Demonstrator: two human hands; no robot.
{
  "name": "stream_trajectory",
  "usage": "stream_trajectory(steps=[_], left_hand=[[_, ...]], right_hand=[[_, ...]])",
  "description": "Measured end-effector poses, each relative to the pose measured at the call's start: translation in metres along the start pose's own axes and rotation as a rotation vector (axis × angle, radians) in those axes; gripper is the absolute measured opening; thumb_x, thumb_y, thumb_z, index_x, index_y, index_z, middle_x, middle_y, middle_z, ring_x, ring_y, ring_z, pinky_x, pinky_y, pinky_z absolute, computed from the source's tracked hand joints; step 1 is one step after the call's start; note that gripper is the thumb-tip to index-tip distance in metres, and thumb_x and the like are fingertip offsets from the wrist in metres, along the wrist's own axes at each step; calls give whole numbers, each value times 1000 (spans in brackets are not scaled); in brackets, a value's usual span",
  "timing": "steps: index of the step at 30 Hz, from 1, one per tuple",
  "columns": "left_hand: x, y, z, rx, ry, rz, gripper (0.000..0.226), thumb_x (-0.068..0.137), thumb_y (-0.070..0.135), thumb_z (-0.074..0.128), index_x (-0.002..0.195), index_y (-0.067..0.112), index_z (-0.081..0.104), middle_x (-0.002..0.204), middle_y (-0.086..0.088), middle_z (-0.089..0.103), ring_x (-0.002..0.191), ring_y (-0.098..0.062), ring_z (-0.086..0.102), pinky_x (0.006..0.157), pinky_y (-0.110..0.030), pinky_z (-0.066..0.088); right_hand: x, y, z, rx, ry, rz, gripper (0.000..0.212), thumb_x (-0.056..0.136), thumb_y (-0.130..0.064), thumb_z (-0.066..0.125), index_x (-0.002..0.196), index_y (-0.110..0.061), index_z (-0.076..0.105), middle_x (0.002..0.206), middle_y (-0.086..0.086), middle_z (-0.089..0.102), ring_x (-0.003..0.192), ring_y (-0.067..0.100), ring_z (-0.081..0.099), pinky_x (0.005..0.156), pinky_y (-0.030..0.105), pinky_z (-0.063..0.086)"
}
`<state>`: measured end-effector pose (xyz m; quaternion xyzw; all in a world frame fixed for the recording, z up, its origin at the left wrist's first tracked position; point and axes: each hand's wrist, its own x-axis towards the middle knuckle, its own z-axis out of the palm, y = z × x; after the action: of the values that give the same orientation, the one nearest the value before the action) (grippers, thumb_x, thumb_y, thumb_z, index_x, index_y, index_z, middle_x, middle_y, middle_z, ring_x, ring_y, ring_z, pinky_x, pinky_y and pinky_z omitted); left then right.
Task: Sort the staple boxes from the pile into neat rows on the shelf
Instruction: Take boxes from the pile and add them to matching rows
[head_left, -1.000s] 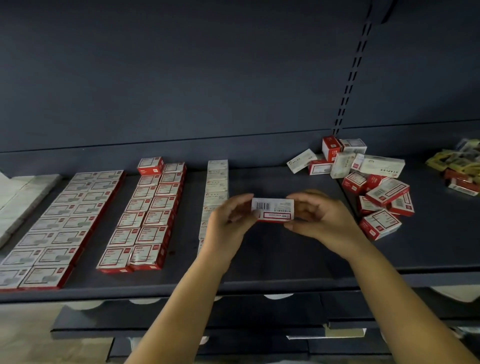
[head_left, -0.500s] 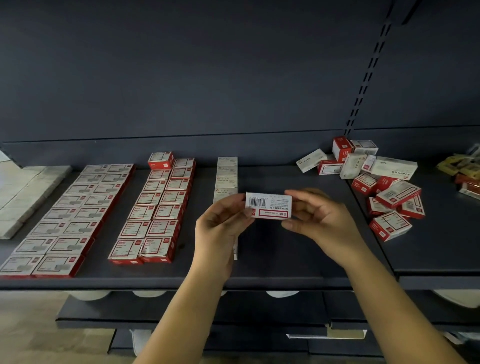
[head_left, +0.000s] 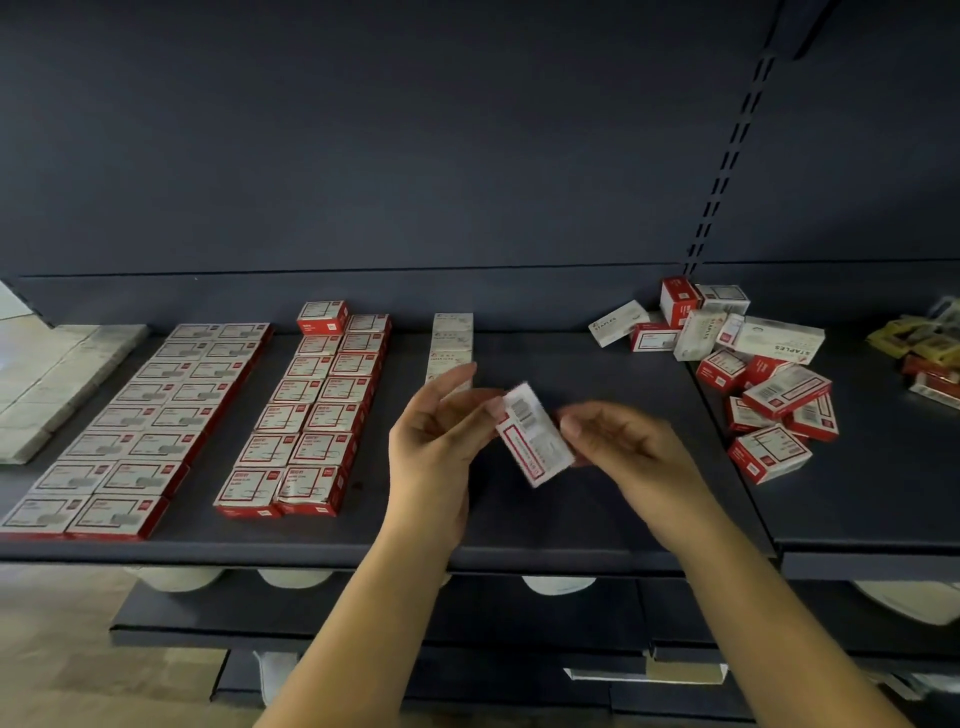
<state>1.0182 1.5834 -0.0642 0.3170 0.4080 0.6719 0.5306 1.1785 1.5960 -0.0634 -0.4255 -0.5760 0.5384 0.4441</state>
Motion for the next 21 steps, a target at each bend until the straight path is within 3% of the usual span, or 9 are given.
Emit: stream_trajectory(steps=[4,7,12,16,17,19,21], left_hand=[[0,-3,7,111,-64,17,42,63,11,69,104,18,62,73,3,69,76,-12,65,72,-24,54],[0,-10,11,89,-78,-68,42,65,11,70,106,14,62,74,2,68,75,-14,66,68,-25,54],[-6,-19,12,54,-118,-185,43,67,8,71,109,4,61,96,-13,70,92,-25,67,81,-35,56],[-7,-19,12,-10,-78,-155,39,70,2,65,108,0,61,90,-11,71,86,-22,69,75,-30,57],[-7,-20,12,2,-61,-142,34,73,-2,64,106,1,62,88,-9,72,86,-21,69,75,-29,57],[-7,-21,12,44,-27,-113,26,79,-6,62,103,4,64,85,-5,72,85,-19,69,74,-27,57],[-8,-23,12,48,-9,-87,22,80,-5,62,98,6,64,83,-2,72,85,-18,69,71,-25,57]], right_hand=[[0,-2,5,30,-66,16,27,77,-12,68,103,-18,63,87,-2,72,77,4,67,59,14,48],[-1,0,6,63,-50,52,33,81,-2,65,110,-18,59,91,5,71,75,11,68,56,21,52],[-1,10,8,268,208,65,23,82,-2,63,100,-6,50,93,13,67,78,23,69,65,31,58],[-3,19,14,284,273,3,23,81,-3,64,95,-12,49,95,10,65,81,19,69,65,27,56],[-4,22,16,217,312,-46,27,80,-2,66,96,-17,49,97,7,64,84,17,68,70,26,56],[-6,28,15,-164,435,-263,37,77,-2,71,99,-24,51,105,1,59,96,14,62,84,20,50],[-7,35,13,-592,498,-504,35,73,1,73,101,-16,60,109,5,55,103,16,52,89,10,40]])
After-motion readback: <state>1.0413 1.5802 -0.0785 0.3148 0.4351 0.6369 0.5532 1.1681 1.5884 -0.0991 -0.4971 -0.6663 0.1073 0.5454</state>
